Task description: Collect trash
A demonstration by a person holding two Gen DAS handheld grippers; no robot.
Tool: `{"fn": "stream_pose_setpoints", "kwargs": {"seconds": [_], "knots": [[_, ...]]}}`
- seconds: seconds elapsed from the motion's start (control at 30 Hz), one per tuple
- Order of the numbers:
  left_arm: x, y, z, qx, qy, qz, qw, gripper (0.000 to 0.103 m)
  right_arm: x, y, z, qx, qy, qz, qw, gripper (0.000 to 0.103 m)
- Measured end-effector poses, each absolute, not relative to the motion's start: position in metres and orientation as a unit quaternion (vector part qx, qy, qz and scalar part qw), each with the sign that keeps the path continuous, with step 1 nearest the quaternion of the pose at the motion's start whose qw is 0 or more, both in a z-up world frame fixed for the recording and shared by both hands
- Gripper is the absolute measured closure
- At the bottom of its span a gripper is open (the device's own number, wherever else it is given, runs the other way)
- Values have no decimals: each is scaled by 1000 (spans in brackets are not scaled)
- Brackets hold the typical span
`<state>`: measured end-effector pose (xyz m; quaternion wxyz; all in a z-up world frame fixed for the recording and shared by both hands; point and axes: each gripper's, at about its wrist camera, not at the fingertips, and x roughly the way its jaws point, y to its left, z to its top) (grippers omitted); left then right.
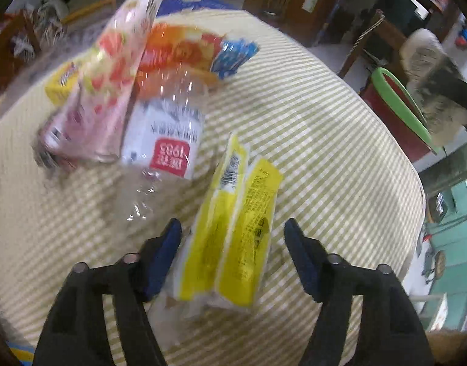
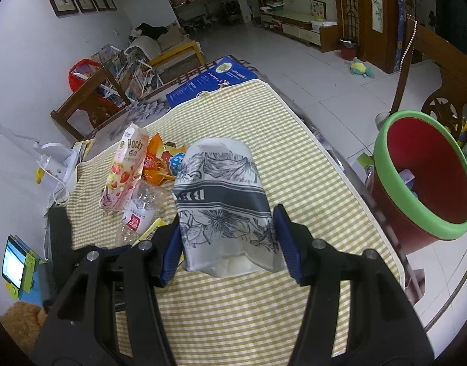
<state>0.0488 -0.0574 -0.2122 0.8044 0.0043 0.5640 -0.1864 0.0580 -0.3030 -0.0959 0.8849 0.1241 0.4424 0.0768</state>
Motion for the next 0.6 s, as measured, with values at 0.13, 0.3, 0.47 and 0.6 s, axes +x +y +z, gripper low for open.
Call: {"fn": "stream_pose_setpoints", "kwargs": {"seconds": [0.13, 0.3, 0.47, 0.6], "knots": [[54, -60, -214, -9, 570, -199, 797, 65, 57, -307, -95, 125, 441, 73, 886, 49], [52, -65, -184, -25, 536, -199, 820, 65, 55, -316, -93, 129, 435, 66, 889, 49], [59, -75, -142, -43, 489, -199, 848, 65, 55, -327, -93, 132, 433, 64, 890, 49], [69, -94, -113, -54, 457, -200, 865, 65, 63, -338, -93, 133, 432, 68, 889, 49]]}}
